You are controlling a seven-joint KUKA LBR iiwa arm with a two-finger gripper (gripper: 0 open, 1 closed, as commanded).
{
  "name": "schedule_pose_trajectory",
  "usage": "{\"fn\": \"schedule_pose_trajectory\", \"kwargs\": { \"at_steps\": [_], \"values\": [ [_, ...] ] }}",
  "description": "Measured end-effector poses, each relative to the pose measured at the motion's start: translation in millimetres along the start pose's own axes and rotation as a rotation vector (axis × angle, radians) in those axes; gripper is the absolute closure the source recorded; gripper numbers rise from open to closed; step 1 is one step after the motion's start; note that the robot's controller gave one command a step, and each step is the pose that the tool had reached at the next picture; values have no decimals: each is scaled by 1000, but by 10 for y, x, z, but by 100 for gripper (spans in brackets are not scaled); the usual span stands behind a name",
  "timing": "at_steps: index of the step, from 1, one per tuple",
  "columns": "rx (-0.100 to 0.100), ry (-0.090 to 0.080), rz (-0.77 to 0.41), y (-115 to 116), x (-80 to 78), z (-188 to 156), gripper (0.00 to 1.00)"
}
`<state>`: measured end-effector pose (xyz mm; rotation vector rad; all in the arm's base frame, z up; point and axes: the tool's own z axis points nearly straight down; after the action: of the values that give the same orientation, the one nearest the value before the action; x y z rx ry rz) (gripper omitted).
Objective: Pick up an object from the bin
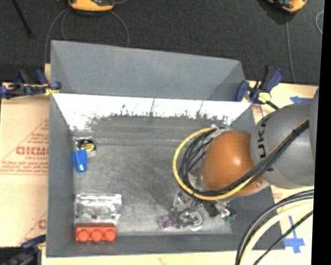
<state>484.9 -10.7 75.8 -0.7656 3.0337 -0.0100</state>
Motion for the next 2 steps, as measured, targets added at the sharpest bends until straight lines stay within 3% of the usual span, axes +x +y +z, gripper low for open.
{"fn": "schedule_pose_trajectory", "kwargs": {
  "at_steps": [1, 2],
  "values": [
    [2, -9, -1, 4, -21, 8, 0],
    [6, -7, -117, 241, -153, 8, 0]
  ]
}}
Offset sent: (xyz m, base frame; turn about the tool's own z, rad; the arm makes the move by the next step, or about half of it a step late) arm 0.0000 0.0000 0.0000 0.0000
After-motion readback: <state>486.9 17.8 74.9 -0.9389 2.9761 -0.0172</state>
